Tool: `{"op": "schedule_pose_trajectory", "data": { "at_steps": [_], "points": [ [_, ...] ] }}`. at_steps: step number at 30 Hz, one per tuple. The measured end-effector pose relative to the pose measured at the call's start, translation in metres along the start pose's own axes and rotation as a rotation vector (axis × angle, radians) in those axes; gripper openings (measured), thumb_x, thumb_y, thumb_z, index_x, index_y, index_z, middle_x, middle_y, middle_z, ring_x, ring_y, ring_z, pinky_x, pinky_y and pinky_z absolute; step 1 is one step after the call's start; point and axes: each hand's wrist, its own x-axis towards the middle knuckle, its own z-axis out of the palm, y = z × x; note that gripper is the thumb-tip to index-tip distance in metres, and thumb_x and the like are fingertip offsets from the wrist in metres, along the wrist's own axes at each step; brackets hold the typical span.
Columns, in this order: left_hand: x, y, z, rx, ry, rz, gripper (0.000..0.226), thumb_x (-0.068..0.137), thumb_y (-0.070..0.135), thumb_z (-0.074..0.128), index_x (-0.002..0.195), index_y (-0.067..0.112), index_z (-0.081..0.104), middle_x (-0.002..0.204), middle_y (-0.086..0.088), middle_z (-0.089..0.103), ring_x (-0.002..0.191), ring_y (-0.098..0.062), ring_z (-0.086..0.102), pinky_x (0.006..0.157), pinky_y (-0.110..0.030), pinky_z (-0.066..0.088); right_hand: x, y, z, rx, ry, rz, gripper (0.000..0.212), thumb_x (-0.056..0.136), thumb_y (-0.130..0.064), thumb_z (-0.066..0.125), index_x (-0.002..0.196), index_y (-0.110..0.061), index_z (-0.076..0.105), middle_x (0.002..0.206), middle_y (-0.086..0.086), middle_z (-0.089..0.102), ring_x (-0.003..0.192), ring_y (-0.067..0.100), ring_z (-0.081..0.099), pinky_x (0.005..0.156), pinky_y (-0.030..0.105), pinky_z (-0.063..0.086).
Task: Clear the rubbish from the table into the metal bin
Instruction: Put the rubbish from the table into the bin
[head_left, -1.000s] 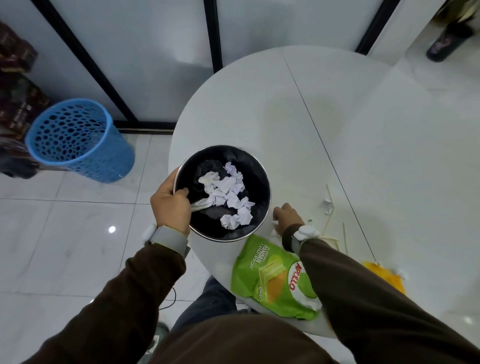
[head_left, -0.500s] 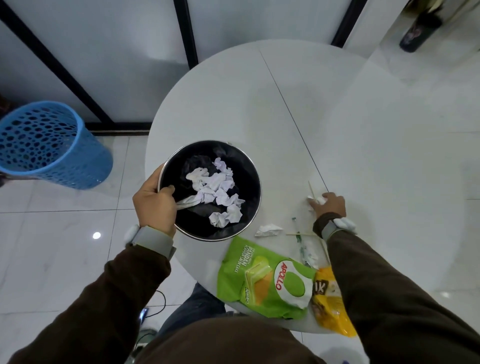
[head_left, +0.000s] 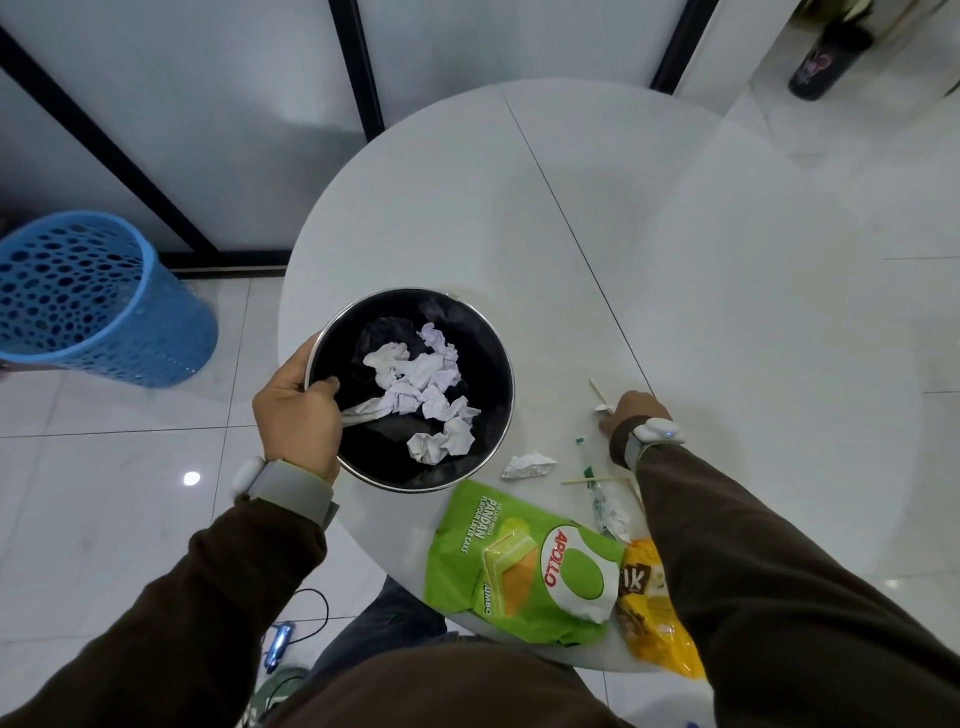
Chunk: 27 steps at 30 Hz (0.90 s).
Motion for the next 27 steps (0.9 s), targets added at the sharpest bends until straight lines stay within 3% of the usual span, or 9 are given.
{"op": "schedule_pose_trajectory", "data": {
  "at_steps": [5, 10, 14, 18, 21, 24, 27],
  "points": [
    [-0.005, -0.003, -0.001, -0.007, -0.011, 0.006, 0.059, 0.084, -0.01, 0.053, 0.108, 0.038, 0.078, 0.108, 0.009, 0.077, 0.106, -0.016, 0.071, 0.1, -0.043, 0.056, -0.006, -0.003, -0.005, -0.006, 0.017, -0.028, 0.038, 0.086, -0.049, 0.054, 0.081, -0.013, 0.061, 0.086, 0.008, 0.067, 0.074, 0.029, 0.061, 0.069, 0.029, 0.047],
    [-0.013, -0.002, 0.004, -0.02, -0.019, 0.007, 0.061, 0.084, -0.012, 0.053, 0.102, 0.041, 0.078, 0.104, 0.014, 0.077, 0.105, -0.013, 0.071, 0.101, -0.041, 0.056, -0.037, -0.018, -0.032, 0.347, 0.165, -0.076, 0.027, 0.08, -0.045, 0.067, 0.087, -0.02, 0.059, 0.083, 0.001, 0.066, 0.08, 0.026, 0.062, 0.07, 0.028, 0.048],
    [-0.024, 0.002, 0.012, -0.04, -0.023, 0.024, 0.06, 0.084, -0.013, 0.052, 0.105, 0.037, 0.077, 0.106, 0.011, 0.077, 0.106, -0.014, 0.071, 0.1, -0.038, 0.056, -0.095, -0.044, -0.075, 0.575, 0.402, -0.359, 0.014, 0.077, -0.025, 0.069, 0.081, -0.019, 0.057, 0.073, -0.004, 0.063, 0.07, 0.018, 0.059, 0.069, 0.025, 0.048],
    [-0.042, 0.008, 0.023, -0.036, -0.03, 0.041, 0.059, 0.084, -0.016, 0.051, 0.11, 0.032, 0.075, 0.101, 0.013, 0.075, 0.101, -0.01, 0.07, 0.092, -0.024, 0.056, -0.159, -0.079, -0.114, 0.629, 0.555, -0.74, 0.016, 0.075, -0.011, 0.072, 0.082, -0.017, 0.059, 0.072, -0.004, 0.059, 0.065, 0.015, 0.053, 0.064, 0.019, 0.044],
    [-0.057, 0.01, 0.028, -0.047, -0.039, 0.046, 0.059, 0.083, -0.017, 0.05, 0.11, 0.029, 0.075, 0.097, 0.017, 0.074, 0.09, 0.0, 0.07, 0.083, -0.015, 0.054, -0.191, -0.105, -0.121, 0.598, 0.537, -0.982, 0.016, 0.074, -0.011, 0.071, 0.086, -0.016, 0.061, 0.08, -0.005, 0.061, 0.07, 0.013, 0.053, 0.067, 0.018, 0.044],
    [-0.072, 0.009, 0.03, -0.044, -0.048, 0.045, 0.059, 0.082, -0.018, 0.049, 0.109, 0.027, 0.076, 0.095, 0.016, 0.075, 0.084, 0.006, 0.068, 0.076, -0.01, 0.052, -0.195, -0.123, -0.104, 0.426, 0.497, -1.12, 0.018, 0.078, -0.022, 0.06, 0.095, -0.016, 0.062, 0.089, -0.001, 0.06, 0.078, 0.017, 0.053, 0.072, 0.029, 0.049],
    [-0.085, 0.006, 0.031, -0.029, -0.051, 0.059, 0.067, 0.079, -0.019, 0.048, 0.101, 0.037, 0.075, 0.09, 0.023, 0.074, 0.086, 0.003, 0.069, 0.079, -0.012, 0.053, -0.178, -0.131, -0.081, 0.031, 0.301, -1.107, 0.05, 0.076, -0.038, 0.061, 0.124, -0.023, 0.058, 0.122, 0.003, 0.057, 0.104, 0.029, 0.056, 0.088, 0.044, 0.052]
  ]
}}
